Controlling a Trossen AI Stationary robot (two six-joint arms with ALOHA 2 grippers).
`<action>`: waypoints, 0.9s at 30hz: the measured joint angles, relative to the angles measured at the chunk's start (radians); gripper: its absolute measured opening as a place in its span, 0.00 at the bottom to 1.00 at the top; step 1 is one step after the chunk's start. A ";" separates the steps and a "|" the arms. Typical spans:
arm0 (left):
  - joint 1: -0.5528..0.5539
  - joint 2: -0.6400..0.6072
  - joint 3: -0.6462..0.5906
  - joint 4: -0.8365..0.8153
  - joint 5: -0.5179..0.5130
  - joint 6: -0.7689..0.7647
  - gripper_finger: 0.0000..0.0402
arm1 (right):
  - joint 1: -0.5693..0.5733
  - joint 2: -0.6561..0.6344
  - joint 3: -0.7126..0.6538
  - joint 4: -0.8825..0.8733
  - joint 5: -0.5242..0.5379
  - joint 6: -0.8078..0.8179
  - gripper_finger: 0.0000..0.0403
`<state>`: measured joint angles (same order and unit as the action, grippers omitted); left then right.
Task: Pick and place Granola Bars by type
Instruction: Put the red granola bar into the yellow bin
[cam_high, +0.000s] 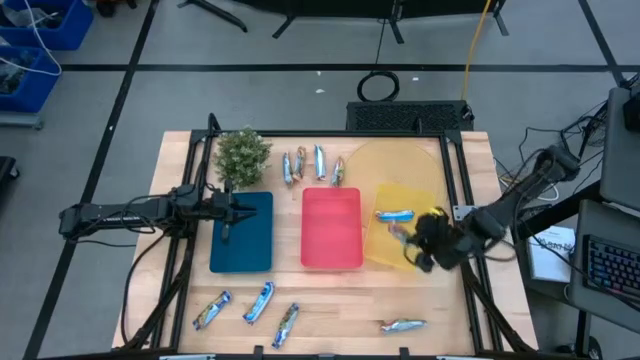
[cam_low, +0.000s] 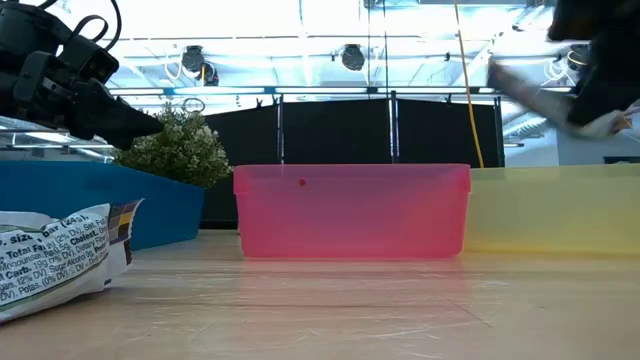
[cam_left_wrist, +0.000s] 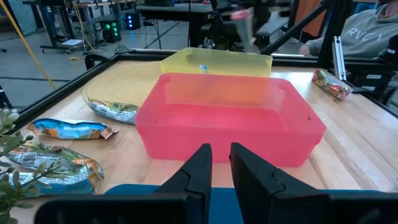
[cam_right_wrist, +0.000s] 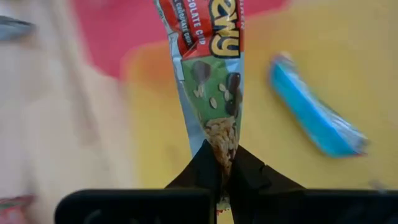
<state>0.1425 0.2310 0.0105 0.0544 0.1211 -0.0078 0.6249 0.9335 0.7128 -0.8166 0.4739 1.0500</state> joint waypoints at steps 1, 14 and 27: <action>0.000 0.000 0.000 0.000 0.000 0.000 0.17 | -0.051 0.000 0.000 -0.004 -0.051 -0.036 0.01; 0.000 0.000 0.000 0.000 0.000 0.011 0.17 | -0.382 0.105 0.000 -0.096 -0.372 -0.310 0.06; 0.000 0.000 0.000 -0.001 0.000 0.005 0.17 | -0.362 0.108 0.000 0.181 -0.458 -0.322 0.44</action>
<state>0.1425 0.2310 0.0105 0.0532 0.1209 -0.0032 0.2632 1.0416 0.7124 -0.6355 0.0156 0.7276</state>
